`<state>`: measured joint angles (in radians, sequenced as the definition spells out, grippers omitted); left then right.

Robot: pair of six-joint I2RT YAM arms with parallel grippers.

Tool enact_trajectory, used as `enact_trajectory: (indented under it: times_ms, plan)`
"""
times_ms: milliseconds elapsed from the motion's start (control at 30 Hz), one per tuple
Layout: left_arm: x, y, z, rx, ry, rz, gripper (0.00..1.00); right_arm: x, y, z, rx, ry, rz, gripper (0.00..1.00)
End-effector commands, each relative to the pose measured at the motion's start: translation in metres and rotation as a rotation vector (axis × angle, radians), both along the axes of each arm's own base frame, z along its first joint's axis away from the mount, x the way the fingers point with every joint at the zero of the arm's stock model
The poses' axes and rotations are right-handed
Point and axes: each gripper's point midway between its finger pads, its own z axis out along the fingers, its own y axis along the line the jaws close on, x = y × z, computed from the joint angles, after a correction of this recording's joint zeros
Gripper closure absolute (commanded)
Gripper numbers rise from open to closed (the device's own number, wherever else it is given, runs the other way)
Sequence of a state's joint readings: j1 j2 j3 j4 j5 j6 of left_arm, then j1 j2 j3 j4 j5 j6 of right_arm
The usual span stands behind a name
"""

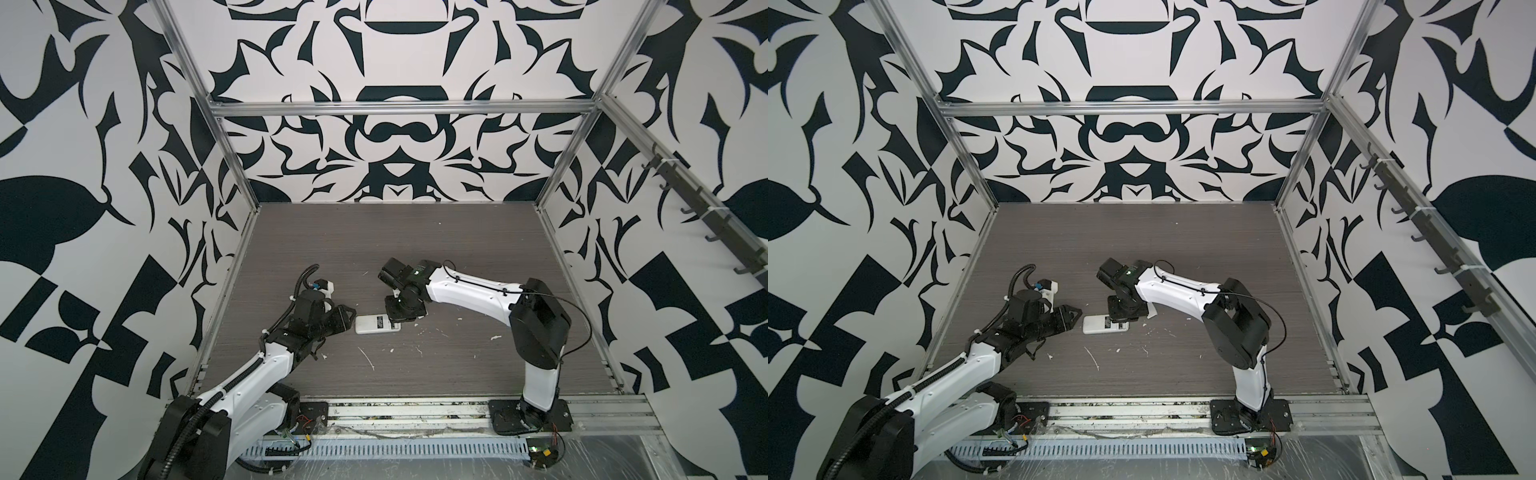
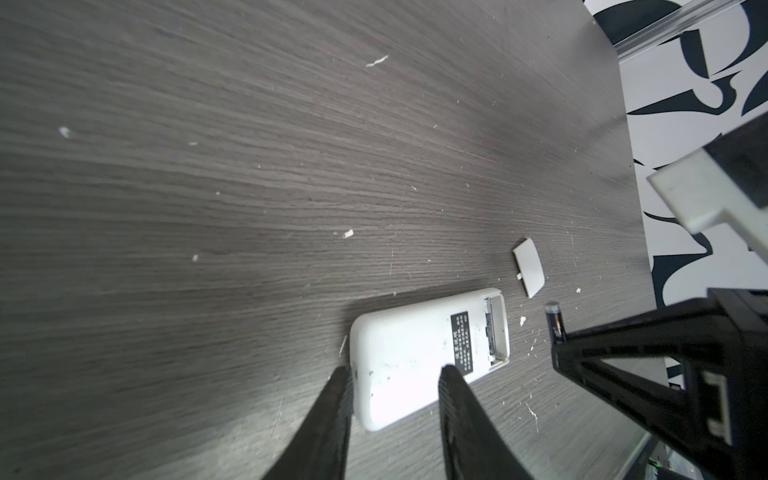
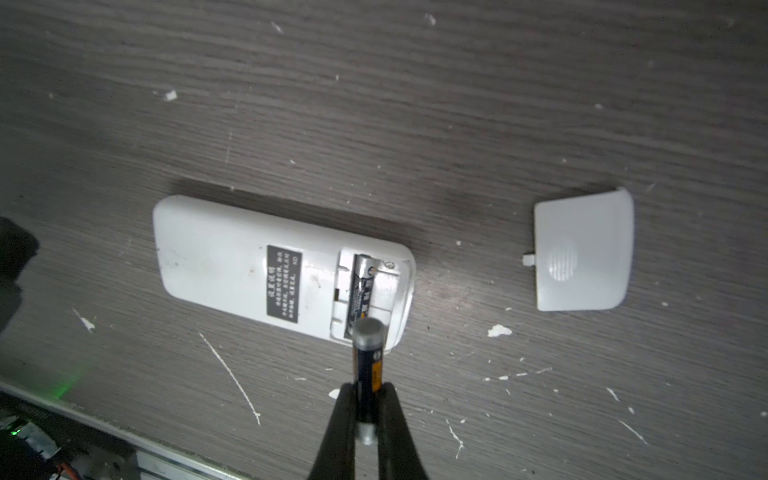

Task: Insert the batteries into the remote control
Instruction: 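Lift the gripped battery and carry it toward the remote's compartment, then lower the held battery beside the first one in the compartment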

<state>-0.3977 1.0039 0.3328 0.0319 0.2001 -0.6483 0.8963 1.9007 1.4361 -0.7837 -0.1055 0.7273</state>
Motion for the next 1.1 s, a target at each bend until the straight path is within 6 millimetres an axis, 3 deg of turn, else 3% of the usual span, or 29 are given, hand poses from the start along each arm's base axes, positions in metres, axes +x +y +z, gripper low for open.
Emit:
enact_trajectory:
  times_ms: [0,300,700,1067]
  plan:
    - [0.000,-0.003,0.000,-0.005,-0.008,-0.024,0.56,0.002,-0.007,0.009,0.026,-0.010,-0.025,1.00]
    - [0.000,-0.004,-0.001,-0.006,-0.004,-0.027,0.46,0.004,-0.003,0.006,0.054,0.028,-0.033,1.00]
    - [0.000,-0.003,-0.003,0.002,-0.001,-0.022,0.42,-0.003,0.012,-0.001,0.115,0.052,-0.074,1.00]
    - [0.000,-0.003,-0.003,0.002,-0.003,-0.022,0.40,-0.010,0.010,-0.009,0.097,0.059,-0.093,1.00]
